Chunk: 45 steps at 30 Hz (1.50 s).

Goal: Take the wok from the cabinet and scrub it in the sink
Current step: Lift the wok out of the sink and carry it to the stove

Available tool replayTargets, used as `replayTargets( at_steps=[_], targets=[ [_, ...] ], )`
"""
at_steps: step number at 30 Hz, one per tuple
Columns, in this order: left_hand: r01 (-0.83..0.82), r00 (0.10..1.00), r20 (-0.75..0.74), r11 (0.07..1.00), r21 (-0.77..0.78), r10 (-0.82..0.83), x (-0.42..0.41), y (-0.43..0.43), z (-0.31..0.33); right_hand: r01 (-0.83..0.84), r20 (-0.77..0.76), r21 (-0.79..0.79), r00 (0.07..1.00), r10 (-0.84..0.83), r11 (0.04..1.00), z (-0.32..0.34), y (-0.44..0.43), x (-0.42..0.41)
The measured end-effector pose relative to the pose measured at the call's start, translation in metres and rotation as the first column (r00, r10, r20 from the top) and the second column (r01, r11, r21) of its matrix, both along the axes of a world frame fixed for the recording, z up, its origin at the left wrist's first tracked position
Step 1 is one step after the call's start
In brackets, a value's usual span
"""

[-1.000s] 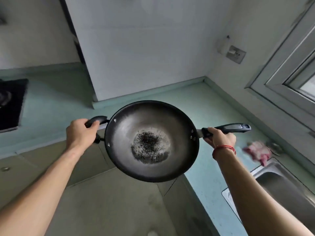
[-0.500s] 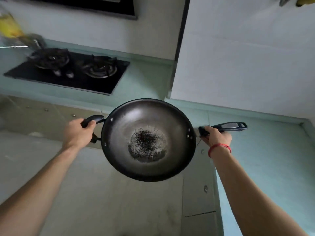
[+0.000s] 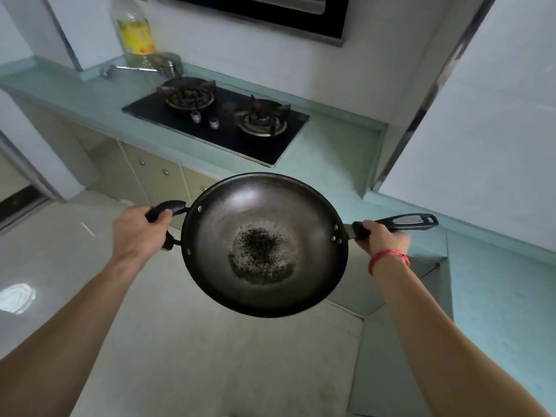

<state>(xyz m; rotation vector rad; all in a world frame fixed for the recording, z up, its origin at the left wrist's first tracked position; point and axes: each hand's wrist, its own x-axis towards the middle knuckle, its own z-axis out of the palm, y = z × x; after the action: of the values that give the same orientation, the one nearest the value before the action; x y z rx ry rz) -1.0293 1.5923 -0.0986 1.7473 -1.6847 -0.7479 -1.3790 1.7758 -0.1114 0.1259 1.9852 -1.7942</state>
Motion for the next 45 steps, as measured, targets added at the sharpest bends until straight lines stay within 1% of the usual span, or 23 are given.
replayTargets(
  at_steps=[7,13,17,24,33,40,45],
  targets=[
    [-0.016,0.999,-0.035,1.000,0.023,0.017,0.033,-0.029,0.000,-0.019,-0.002,-0.019,1.000,0.019,1.000,0.006,-0.043,0.027],
    [-0.037,0.999,-0.031,0.999,0.024,0.038,0.042,-0.066,-0.001,-0.062,-0.028,0.031,0.998,0.062,0.998,0.005,-0.095,0.028],
    [-0.062,0.997,-0.047,0.997,0.043,0.064,0.042,-0.098,0.000,-0.106,-0.024,0.023,0.994,0.107,0.994,0.004,-0.141,0.024],
    [-0.147,0.986,-0.067,0.986,0.075,0.152,0.032,-0.166,0.003,-0.162,0.001,-0.008,0.987,0.162,0.987,0.003,-0.247,0.010],
    [-0.203,0.971,-0.104,0.973,0.107,0.214,0.023,-0.247,-0.001,-0.199,0.024,0.040,0.980,0.198,0.979,-0.001,-0.346,-0.005],
    [-0.152,0.982,-0.096,0.983,0.103,0.161,0.019,-0.322,-0.007,-0.166,0.043,0.080,0.986,0.163,0.983,-0.009,-0.404,-0.006],
    [-0.045,0.998,-0.049,0.996,0.077,0.049,0.010,-0.393,-0.011,-0.082,0.041,0.059,0.996,0.080,0.995,-0.007,-0.436,-0.004]
  ],
)
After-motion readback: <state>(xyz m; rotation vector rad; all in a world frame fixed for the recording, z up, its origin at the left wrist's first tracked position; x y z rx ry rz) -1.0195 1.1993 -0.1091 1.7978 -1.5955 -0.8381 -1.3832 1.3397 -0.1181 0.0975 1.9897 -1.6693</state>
